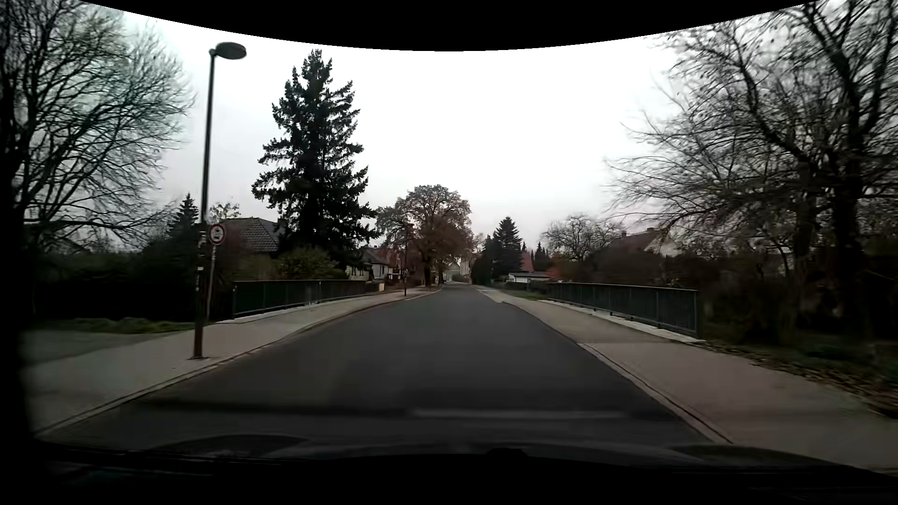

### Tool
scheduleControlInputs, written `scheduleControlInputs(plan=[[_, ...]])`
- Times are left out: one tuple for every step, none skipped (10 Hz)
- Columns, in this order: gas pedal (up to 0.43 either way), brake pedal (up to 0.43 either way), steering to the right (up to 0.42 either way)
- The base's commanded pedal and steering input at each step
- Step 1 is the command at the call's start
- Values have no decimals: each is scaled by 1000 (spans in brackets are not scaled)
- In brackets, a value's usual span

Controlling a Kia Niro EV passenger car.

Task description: Follow the waypoints while adhering to traffic rules and regulations

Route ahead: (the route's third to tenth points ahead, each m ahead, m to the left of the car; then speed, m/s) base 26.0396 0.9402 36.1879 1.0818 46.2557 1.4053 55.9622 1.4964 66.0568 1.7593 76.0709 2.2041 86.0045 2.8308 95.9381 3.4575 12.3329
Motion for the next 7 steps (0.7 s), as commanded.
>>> scheduleControlInputs(plan=[[157,0,1],[169,0,1],[169,0,1],[169,0,1],[169,0,1],[169,0,1],[169,0,0]])
